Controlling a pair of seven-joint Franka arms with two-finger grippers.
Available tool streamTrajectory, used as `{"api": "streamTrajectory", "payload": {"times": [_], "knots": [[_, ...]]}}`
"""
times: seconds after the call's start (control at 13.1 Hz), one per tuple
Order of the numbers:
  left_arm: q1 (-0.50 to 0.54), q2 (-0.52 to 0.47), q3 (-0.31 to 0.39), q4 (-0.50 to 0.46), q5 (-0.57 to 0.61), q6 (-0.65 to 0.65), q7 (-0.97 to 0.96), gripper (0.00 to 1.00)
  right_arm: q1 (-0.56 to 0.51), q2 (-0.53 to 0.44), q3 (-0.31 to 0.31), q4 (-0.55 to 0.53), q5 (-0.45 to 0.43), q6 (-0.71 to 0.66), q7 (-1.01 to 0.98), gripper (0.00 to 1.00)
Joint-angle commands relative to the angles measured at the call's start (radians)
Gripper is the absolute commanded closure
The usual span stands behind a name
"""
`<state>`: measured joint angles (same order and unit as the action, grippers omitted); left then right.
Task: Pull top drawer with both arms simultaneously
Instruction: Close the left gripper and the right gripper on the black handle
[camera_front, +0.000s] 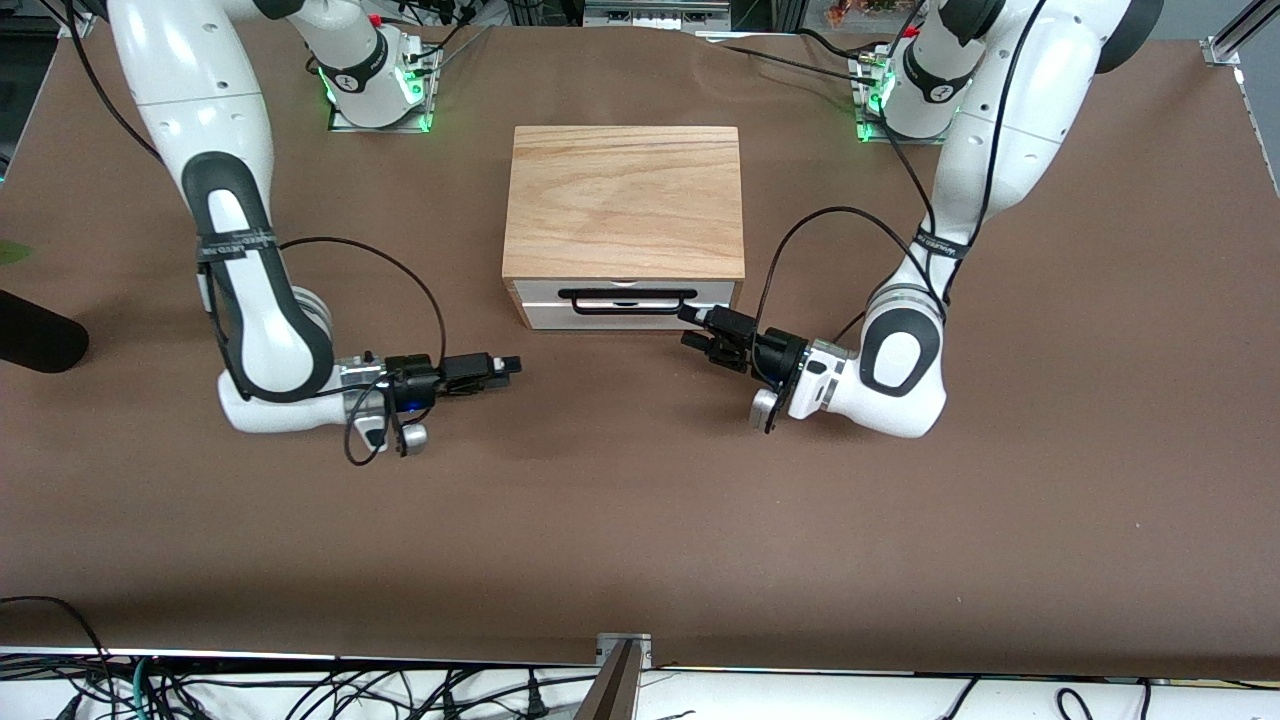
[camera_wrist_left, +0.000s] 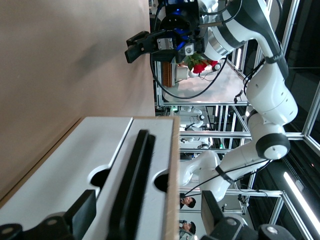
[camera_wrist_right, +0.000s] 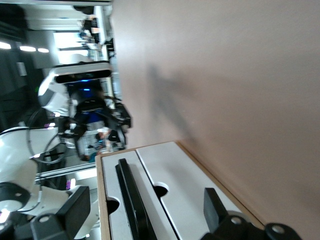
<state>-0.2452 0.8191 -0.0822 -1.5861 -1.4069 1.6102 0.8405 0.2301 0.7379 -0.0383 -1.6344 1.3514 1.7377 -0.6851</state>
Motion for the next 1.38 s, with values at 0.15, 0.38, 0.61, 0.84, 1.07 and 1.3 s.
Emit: {"api": "streamTrajectory", "payload": {"times": [0.15,0.38,0.61,0.84,1.07,1.3], "knots": [[0.014,-0.017,-0.042,-0.115,-0.083,-0.019,0.111,0.34,0.006,-0.040,0.040,-0.117,0.120,-0.058,-0.152,0.00],[0.009,-0.014,-0.042,-0.115,-0.084,-0.019,0.111,0.56,0.006,-0.046,0.063,-0.191,0.202,-0.081,-0.273,0.00],[0.004,-0.012,-0.042,-0.115,-0.084,-0.019,0.105,0.72,0.006,-0.048,0.086,-0.235,0.251,-0.086,-0.345,0.00],[0.014,-0.012,-0.042,-0.115,-0.083,-0.019,0.101,0.76,0.006,-0.048,0.101,-0.266,0.290,-0.092,-0.401,0.00],[0.017,-0.006,-0.042,-0.106,-0.081,-0.019,0.094,1.00,0.006,-0.049,0.112,-0.286,0.302,-0.106,-0.427,0.00],[0.017,-0.006,-0.042,-0.101,-0.083,-0.019,0.091,1.00,0.006,-0.048,0.113,-0.297,0.330,-0.116,-0.453,0.28]]}}
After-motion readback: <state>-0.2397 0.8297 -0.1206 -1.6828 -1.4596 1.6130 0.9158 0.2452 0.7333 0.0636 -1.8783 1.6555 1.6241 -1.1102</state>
